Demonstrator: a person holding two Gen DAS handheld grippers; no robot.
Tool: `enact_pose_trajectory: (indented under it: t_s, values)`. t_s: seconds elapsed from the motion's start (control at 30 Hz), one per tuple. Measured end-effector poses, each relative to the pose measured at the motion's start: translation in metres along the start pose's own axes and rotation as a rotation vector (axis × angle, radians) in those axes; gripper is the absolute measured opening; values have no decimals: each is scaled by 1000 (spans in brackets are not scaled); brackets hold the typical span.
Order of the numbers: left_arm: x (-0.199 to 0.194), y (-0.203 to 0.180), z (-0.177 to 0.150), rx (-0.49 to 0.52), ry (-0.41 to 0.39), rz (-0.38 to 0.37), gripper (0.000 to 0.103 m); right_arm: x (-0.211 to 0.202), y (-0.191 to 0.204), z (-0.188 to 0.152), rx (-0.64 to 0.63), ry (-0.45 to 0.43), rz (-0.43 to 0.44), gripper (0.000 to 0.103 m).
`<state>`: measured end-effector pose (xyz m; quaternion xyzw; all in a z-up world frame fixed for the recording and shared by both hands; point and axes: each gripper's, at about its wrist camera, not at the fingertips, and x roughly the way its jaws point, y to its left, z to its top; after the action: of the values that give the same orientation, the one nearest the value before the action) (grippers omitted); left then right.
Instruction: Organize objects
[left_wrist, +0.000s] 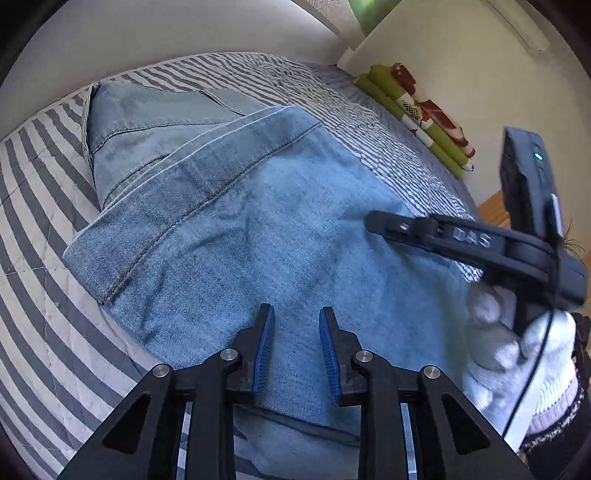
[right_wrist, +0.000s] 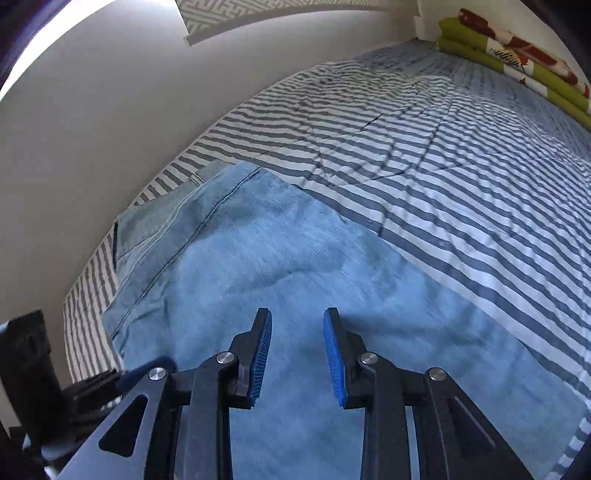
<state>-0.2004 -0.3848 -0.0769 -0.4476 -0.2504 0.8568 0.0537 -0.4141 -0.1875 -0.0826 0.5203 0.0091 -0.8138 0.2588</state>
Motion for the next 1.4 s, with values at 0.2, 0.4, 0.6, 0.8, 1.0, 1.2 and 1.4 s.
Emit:
enact_pose_trajectory:
  t_s: [0.2,0.4,0.6,0.8,1.0,1.2,1.4]
  values:
    - [4,19,5,-24,24,-46,24,35,-1,40,17,-64,-36,25]
    - [-5,16,5,-20,5,-39,24,-7,-19,54,116,-97,3,24]
    - [-20,-42,-15,162,14,-167,27,-135,-63,-8,162,-166,34,24]
    - [-15,-167,-84,448,121,-340,27,-212,-114,-124,189,-132,-76,24]
    - [19,-244,-189,709,318,-290,46,-236,-163,-186,303,-126,-131,27]
    - [-10,-255,-223,730,239,-262,60,-222,-201,-208,395,-104,-80,27]
    - [-25,-244,-214,695,146,-198,64,-178,-215,-195,425,-77,11,33]
